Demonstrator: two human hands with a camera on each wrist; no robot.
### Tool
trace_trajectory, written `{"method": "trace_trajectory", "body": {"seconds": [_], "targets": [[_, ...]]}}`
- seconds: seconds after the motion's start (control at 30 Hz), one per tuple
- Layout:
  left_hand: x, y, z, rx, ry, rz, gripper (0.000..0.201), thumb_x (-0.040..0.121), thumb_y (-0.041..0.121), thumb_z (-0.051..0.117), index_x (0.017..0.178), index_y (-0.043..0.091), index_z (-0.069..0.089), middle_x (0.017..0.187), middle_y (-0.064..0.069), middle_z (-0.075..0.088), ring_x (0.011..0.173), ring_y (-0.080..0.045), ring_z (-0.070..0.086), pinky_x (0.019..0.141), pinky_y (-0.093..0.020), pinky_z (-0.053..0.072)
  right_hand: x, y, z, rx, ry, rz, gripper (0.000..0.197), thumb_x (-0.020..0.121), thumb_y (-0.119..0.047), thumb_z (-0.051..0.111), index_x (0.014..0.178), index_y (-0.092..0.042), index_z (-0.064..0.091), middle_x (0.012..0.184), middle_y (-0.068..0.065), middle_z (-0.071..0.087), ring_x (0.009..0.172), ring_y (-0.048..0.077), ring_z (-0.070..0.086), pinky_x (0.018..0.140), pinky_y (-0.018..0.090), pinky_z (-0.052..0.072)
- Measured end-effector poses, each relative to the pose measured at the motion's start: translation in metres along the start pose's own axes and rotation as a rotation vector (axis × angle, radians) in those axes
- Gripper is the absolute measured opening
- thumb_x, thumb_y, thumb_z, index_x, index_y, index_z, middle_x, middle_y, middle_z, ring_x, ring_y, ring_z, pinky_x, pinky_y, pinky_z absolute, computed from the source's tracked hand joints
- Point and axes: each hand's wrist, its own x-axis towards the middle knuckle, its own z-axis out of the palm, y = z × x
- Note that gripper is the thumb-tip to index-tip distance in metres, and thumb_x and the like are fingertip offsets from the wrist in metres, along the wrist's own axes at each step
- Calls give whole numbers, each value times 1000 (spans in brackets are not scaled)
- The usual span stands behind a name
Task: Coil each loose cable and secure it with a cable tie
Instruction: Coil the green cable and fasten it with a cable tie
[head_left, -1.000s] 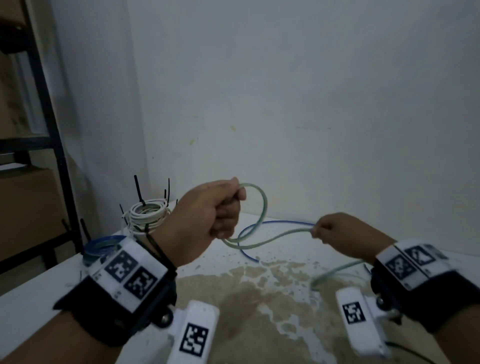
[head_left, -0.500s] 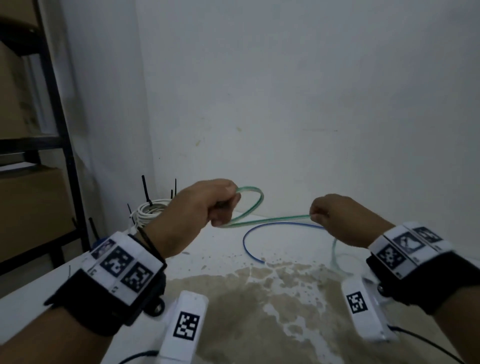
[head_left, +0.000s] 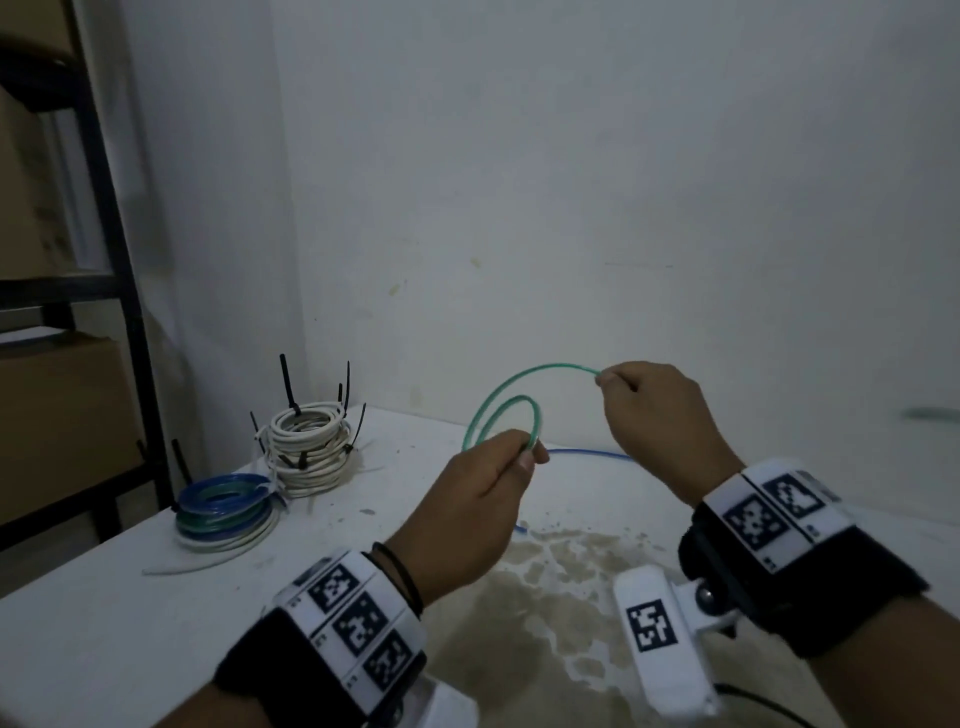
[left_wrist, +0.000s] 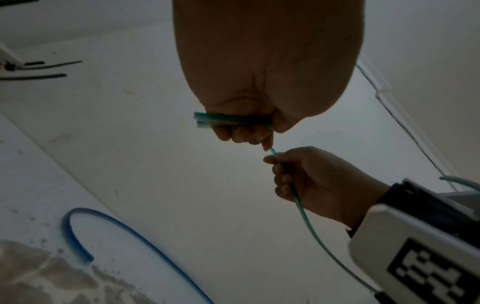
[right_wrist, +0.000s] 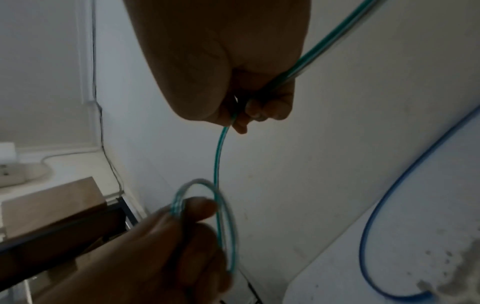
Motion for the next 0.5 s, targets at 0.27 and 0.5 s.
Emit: {"method": "trace_trajectory", "body": {"seconds": [0.27, 0.5], "targets": [[6, -7, 25, 129, 88, 31, 20, 102, 21, 33, 88, 19, 47, 71, 4, 51, 62, -9, 45, 56, -20, 34, -19, -18, 11, 324, 100, 46, 31, 93, -17, 49, 88, 12, 58, 76, 32, 55, 62, 38, 50, 69, 57, 50], [0, -17, 35, 352, 119, 298, 32, 97, 28, 32, 93, 13, 59, 78, 3, 58, 68, -8, 49, 62, -20, 38, -19, -3, 5, 448, 115, 206, 22, 90, -19, 57, 77, -8, 70, 57, -2, 55, 58, 19, 49, 64, 43, 50]]}}
